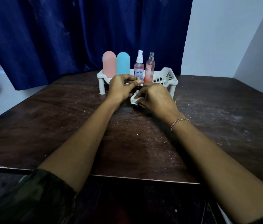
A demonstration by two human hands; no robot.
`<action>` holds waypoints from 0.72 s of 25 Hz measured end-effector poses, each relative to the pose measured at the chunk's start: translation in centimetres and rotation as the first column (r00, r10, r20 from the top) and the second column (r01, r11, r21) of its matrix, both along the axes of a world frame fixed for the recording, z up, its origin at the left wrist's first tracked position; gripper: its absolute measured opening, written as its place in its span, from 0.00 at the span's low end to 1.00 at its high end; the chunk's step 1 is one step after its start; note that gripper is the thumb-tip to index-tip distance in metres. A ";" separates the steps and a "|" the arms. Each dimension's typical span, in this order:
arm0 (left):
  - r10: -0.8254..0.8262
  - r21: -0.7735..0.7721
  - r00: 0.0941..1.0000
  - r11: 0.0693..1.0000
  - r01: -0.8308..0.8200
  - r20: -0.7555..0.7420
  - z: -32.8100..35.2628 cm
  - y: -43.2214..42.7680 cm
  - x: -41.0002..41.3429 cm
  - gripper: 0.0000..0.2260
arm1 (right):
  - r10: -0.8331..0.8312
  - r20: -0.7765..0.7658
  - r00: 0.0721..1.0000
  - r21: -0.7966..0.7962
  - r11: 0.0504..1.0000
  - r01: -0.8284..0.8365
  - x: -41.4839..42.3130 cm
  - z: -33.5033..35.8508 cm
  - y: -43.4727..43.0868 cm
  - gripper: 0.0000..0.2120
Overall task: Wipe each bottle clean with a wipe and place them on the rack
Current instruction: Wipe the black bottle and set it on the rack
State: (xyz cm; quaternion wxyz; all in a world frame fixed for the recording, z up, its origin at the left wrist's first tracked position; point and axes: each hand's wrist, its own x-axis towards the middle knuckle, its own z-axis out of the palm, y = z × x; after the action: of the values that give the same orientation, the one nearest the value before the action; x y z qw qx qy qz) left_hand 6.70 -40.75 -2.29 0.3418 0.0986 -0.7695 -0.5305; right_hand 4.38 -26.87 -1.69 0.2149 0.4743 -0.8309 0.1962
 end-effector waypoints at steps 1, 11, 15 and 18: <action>0.013 -0.026 1.000 1.000 -0.013 -0.004 0.0 -0.1 0.0 0.09 | 0.000 -0.007 1.000 -0.042 0.999 0.000 0.0 0.1 -0.1 0.09; 0.010 -0.002 1.000 1.000 -0.010 0.005 0.1 -0.3 -0.1 0.10 | -0.016 0.042 0.999 -0.057 0.998 0.018 0.0 0.3 -0.2 0.09; -0.001 0.034 1.000 0.999 0.000 0.027 0.1 0.0 -0.1 0.09 | -0.026 0.133 0.991 0.083 0.996 0.015 -0.2 -0.1 -0.2 0.07; 0.012 0.016 0.999 1.000 -0.013 0.036 0.0 -0.2 -0.3 0.10 | -0.013 0.057 0.998 0.069 0.998 0.009 -0.3 -0.4 -0.6 0.08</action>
State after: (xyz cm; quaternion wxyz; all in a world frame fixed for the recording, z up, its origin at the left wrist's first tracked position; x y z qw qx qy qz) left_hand 6.36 -40.97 -2.26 0.3305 0.1157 -0.7704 -0.5328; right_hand 4.04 -27.44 -2.05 0.1757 0.4710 -0.8456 0.1798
